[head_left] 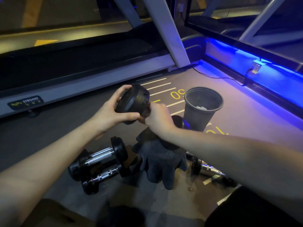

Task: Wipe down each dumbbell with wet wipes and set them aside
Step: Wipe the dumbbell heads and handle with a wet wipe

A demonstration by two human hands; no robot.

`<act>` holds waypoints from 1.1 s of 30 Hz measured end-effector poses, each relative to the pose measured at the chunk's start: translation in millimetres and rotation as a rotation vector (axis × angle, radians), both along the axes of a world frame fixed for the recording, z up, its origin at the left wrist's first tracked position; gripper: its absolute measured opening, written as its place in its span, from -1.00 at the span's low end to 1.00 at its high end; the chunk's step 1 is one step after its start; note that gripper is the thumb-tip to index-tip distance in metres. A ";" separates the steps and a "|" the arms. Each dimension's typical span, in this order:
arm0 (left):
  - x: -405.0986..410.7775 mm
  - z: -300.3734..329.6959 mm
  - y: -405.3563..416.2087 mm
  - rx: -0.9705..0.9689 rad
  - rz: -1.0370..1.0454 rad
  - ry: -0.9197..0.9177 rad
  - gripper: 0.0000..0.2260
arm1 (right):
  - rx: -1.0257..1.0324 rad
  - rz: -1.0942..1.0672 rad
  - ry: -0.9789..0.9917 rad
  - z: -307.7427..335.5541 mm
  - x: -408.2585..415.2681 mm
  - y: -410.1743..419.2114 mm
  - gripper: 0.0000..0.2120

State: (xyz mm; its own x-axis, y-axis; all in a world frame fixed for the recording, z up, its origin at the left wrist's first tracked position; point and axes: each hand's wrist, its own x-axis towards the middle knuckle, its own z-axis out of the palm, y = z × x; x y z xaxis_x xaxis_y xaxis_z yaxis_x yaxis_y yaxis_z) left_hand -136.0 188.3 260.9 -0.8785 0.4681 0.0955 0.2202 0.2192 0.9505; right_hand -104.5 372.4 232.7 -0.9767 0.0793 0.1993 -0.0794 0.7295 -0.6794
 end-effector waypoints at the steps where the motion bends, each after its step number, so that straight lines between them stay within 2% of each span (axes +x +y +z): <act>1: 2.0 0.2 1.7 -0.006 0.009 0.008 -0.18 | -0.008 -0.045 0.025 -3.7 5.5 -7.1 -0.78; 5: 7.2 2.2 4.7 -0.052 0.031 0.043 -0.20 | -0.029 -0.050 0.038 -1.1 9.6 -7.7 -0.81; 11: 6.7 4.5 -0.1 -0.105 0.012 0.051 -0.17 | -0.114 0.296 -0.236 27.2 -15.9 25.8 -0.75; 14: 6.6 6.3 1.3 -0.104 -0.021 0.053 -0.14 | -0.064 0.216 -0.226 24.5 -9.5 20.9 -0.70; 18: 10.8 5.6 6.9 -0.039 0.021 0.036 -0.16 | 0.009 -0.060 -0.013 4.4 13.8 -6.9 -0.90; 20: 13.1 5.0 11.1 -0.020 0.031 0.036 -0.19 | -0.009 -0.108 0.022 1.4 16.9 -10.9 -0.87; 22: 14.2 5.9 12.8 -0.019 0.042 0.030 -0.17 | -0.004 -0.087 -0.011 2.8 10.0 -5.2 -0.87; 26: 11.8 7.7 6.3 -0.051 0.049 0.027 -0.18 | -0.035 0.174 -0.219 19.1 -14.1 15.7 -0.72; 28: 9.4 6.9 4.2 -0.069 0.026 0.030 -0.18 | -0.083 0.263 -0.267 23.9 -20.2 21.3 -0.71; 30: 7.9 6.6 4.4 -0.063 0.016 0.021 -0.17 | -0.109 0.223 -0.261 21.1 -16.9 17.1 -0.75; 33: 8.0 4.8 5.4 -0.021 0.031 0.003 -0.18 | 0.012 -0.017 -0.125 9.3 1.0 -1.4 -0.86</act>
State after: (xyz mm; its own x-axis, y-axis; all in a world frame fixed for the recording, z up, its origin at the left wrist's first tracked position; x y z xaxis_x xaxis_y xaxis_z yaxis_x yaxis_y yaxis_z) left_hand -128.0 193.7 265.7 -0.8924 0.4426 0.0882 0.2156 0.2463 0.9449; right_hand -103.5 371.1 242.0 -0.9926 0.0940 0.0772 0.0175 0.7383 -0.6743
